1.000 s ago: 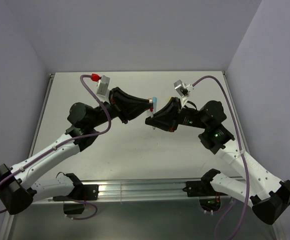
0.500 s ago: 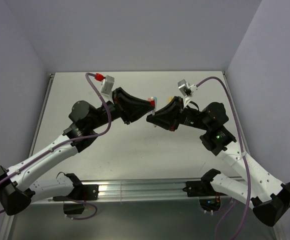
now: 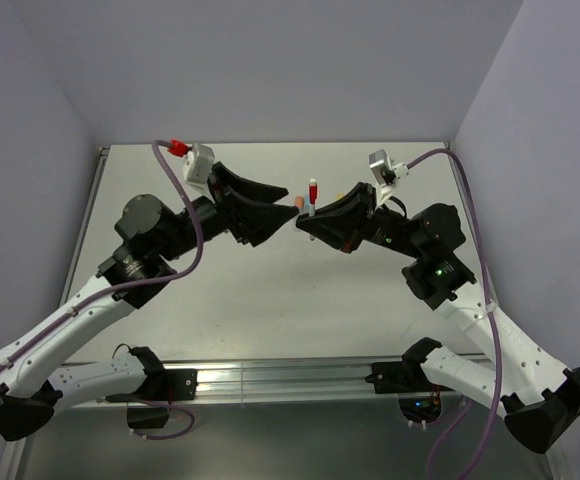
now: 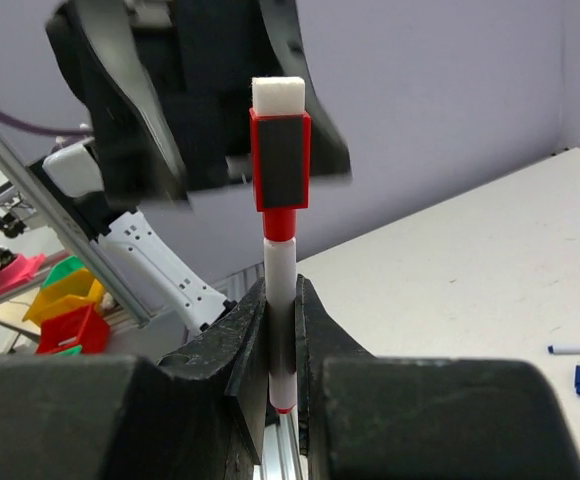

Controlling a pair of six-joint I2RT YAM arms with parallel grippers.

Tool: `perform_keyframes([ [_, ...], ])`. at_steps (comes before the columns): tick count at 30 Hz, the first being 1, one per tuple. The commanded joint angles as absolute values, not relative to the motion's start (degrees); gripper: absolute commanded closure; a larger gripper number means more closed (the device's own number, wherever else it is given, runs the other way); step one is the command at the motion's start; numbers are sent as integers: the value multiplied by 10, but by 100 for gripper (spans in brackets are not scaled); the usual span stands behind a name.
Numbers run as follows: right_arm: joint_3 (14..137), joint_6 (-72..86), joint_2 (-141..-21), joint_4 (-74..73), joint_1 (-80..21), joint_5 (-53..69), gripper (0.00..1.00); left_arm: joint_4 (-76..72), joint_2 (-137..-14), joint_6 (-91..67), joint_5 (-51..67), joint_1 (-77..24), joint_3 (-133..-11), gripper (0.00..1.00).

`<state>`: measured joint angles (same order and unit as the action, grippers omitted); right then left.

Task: Insert the pens into the pen caps

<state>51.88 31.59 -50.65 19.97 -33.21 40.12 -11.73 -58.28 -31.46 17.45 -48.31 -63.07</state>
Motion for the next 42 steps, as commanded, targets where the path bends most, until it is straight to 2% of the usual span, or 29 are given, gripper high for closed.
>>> perform_keyframes([
  [1, 544, 323, -512, 238, -332, 422, 100, -108, -578, -281, 182, -467, -700, 37],
  [11, 552, 339, -532, 241, -344, 436, 100, -96, -696, -304, 328, -419, -811, 34],
  [21, 562, 336, -538, 229, -345, 437, 100, -119, -729, -319, 361, -418, -816, 34],
  [36, 571, 325, -547, 207, -345, 429, 100, -120, -722, -327, 382, -418, -811, 52],
  [42, 573, 319, -548, 196, -345, 425, 100, -111, -726, -325, 386, -418, -824, 64],
])
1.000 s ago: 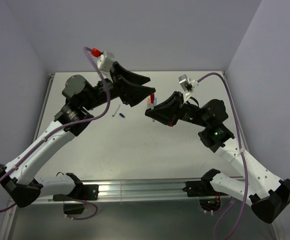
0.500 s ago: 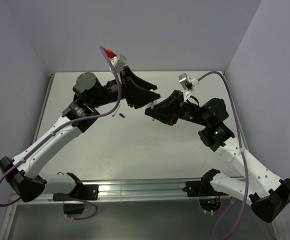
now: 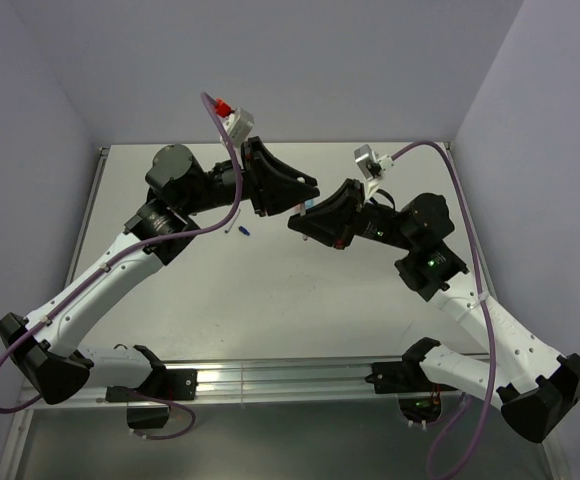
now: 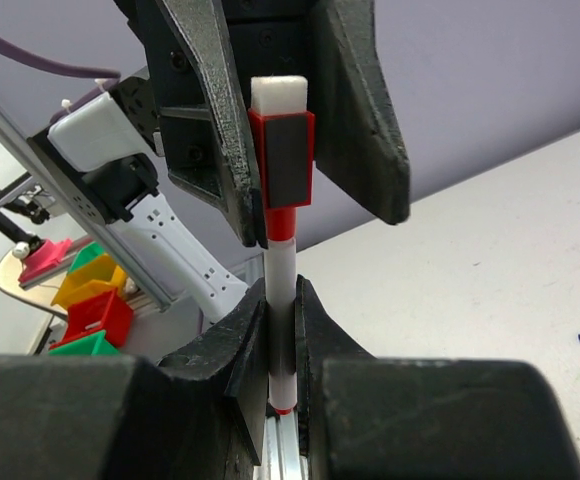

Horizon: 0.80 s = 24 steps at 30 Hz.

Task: Insert the pens into the pen caps

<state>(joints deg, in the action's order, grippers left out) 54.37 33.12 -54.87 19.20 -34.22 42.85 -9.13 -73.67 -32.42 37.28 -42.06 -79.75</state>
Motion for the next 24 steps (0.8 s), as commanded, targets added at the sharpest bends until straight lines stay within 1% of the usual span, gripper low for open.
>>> perform_keyframes([
  [1, 574, 316, -548, 193, -345, 425, 100, -108, -726, -324, 387, -418, -825, 65],
  [9, 580, 306, -548, 178, -346, 411, 100, -99, -727, -324, 400, -418, -825, 81],
  [17, 592, 299, -555, 169, -345, 403, 100, -106, -726, -330, 434, -418, -802, 91],
  [18, 595, 298, -557, 164, -345, 402, 100, -106, -726, -330, 438, -419, -801, 96],
  [19, 597, 294, -558, 159, -345, 399, 100, -108, -725, -331, 442, -419, -795, 100],
  [24, 596, 276, -548, 135, -345, 345, 100, -106, -715, -312, 434, -439, -764, 100],
])
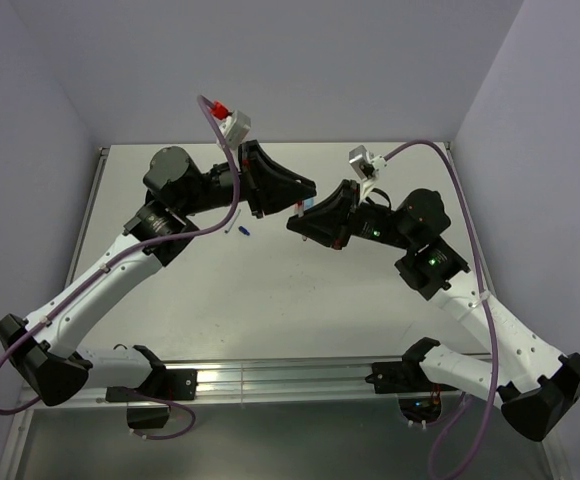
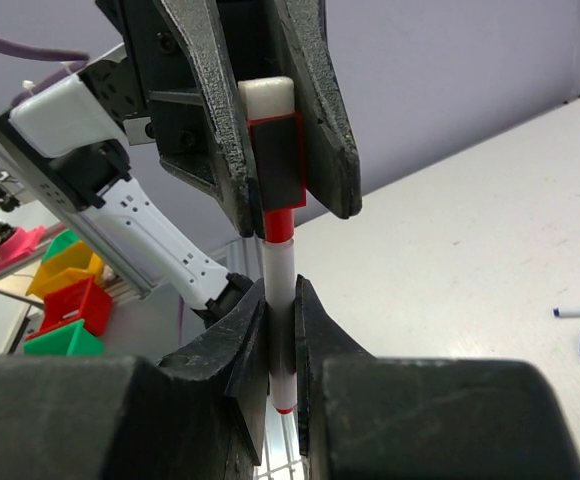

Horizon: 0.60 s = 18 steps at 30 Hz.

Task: Insert the pens into the pen caps

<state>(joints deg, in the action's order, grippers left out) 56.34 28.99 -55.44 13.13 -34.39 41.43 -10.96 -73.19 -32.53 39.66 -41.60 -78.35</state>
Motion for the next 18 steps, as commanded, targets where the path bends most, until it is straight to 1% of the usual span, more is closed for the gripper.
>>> perform_keyframes([
  [1, 597, 266, -543, 127, -345, 331, 100, -102, -712, -301, 425, -445, -756, 100],
  [8, 606, 247, -536, 84, -345, 237, 100, -76, -695, -262, 338, -483, -722, 100],
  [9, 607, 247, -535, 82, -345, 221, 100, -74, -693, -257, 310, -493, -713, 100],
  [18, 634, 242, -540, 56, -346, 161, 100, -77, -672, -243, 147, -543, -665, 100],
])
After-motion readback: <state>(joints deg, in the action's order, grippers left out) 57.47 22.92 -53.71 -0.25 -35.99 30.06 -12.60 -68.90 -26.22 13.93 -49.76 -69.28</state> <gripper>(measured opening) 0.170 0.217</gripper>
